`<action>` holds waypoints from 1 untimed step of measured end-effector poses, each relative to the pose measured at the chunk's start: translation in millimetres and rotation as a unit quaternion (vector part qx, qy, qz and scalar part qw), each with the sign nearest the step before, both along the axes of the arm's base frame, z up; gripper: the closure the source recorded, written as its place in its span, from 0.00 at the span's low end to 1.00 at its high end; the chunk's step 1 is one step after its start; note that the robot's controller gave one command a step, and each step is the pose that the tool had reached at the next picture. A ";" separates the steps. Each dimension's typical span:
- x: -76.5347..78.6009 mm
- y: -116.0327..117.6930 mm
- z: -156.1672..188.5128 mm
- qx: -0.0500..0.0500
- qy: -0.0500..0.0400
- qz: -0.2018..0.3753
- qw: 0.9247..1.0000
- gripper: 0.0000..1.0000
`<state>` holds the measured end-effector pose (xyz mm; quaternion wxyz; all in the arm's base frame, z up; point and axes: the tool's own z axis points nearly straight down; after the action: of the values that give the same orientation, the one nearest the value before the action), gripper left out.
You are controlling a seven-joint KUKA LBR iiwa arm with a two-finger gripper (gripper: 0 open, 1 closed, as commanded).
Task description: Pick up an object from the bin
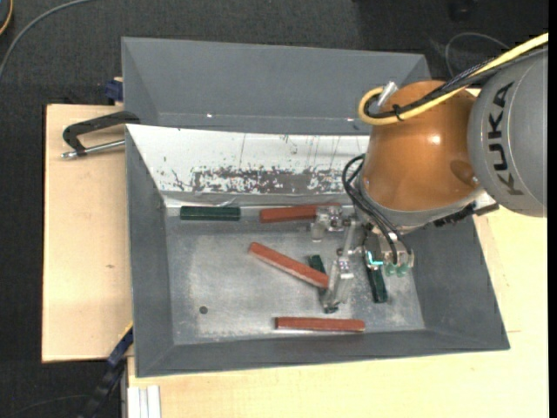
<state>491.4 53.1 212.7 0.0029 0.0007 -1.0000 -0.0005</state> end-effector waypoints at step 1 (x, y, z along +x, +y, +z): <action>51.1 -5.6 -146.5 0.000 -0.001 0.052 0.999 0.00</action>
Offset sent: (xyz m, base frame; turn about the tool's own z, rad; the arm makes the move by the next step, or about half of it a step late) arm 0.0513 -0.0063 -0.1427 -0.1038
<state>542.5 47.5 66.2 0.0021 0.0528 -0.9986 -0.0003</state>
